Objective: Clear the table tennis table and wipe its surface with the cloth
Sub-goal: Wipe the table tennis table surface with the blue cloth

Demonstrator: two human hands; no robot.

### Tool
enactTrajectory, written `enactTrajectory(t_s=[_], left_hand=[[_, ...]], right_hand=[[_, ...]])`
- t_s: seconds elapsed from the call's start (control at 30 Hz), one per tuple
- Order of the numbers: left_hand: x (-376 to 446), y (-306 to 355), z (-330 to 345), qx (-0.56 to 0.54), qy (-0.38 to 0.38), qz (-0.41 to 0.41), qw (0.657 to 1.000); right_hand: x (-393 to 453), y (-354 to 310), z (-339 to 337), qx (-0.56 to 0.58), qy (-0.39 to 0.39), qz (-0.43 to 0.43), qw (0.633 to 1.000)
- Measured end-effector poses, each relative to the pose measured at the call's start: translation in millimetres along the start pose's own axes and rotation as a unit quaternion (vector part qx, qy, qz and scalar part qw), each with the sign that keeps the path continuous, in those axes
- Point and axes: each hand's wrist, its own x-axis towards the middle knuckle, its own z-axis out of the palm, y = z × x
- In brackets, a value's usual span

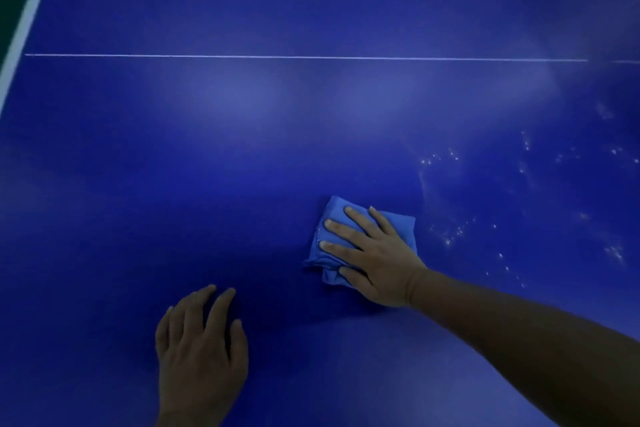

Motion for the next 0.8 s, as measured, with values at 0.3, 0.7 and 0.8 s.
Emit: enactTrajectory(t_s=[0.3, 0.7, 0.8], left_hand=[[160, 91, 26, -0.092, 0.098, -0.134, 0.982], [173, 98, 39, -0.002, 0.02, -0.149, 0.989], [173, 96, 40, 0.0, 0.02, -0.151, 0.988]], right_hand=[[143, 88, -22, 0.014, 0.038, -0.041, 0.998], [227, 243, -54, -0.009, 0.031, 0.245, 0.969], [229, 213, -42, -0.005, 0.07, 0.366, 0.928]])
